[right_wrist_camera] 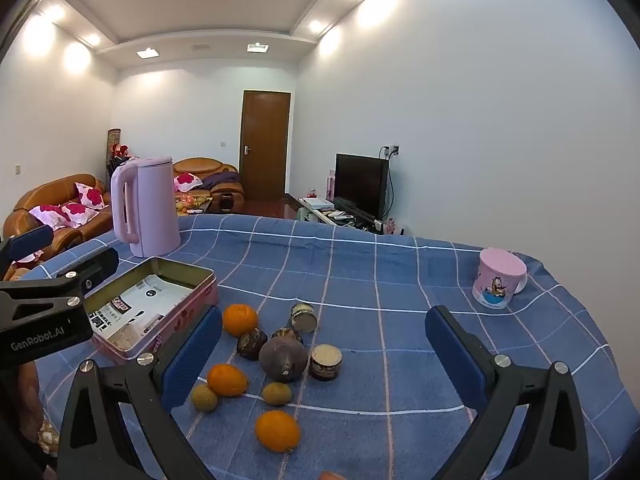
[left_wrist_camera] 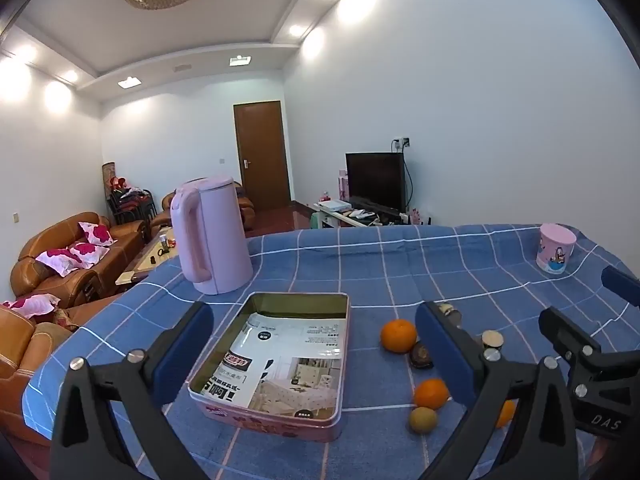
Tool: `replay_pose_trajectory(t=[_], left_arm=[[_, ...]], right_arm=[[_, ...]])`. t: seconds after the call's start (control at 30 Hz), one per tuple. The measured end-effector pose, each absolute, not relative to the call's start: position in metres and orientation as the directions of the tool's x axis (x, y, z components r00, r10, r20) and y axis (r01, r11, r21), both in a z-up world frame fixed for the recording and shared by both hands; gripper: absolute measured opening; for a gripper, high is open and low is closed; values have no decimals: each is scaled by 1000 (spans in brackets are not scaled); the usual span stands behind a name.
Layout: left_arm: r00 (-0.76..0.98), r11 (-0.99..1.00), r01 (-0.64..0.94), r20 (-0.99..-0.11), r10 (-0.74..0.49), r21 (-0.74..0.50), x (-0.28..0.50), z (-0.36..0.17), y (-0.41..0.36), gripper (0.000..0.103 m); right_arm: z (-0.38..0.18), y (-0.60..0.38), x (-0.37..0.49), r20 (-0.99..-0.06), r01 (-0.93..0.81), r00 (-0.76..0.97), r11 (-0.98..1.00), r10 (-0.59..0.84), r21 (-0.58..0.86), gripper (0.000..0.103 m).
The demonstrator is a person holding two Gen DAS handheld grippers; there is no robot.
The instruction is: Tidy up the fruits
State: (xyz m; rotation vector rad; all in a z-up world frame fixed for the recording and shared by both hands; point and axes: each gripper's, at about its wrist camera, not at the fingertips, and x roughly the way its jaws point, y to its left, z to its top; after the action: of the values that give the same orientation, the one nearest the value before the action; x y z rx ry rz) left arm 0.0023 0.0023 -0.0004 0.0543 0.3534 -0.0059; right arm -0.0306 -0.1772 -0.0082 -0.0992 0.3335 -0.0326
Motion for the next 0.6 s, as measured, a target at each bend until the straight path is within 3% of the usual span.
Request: replay_pose_trajectory(t=[0.6], left_arm=[[952,999,-7,-307,21,47,-4,0,4,103]], right_arm=[[-9,-177,-34,-327,9,944,996,-36,-85,102]])
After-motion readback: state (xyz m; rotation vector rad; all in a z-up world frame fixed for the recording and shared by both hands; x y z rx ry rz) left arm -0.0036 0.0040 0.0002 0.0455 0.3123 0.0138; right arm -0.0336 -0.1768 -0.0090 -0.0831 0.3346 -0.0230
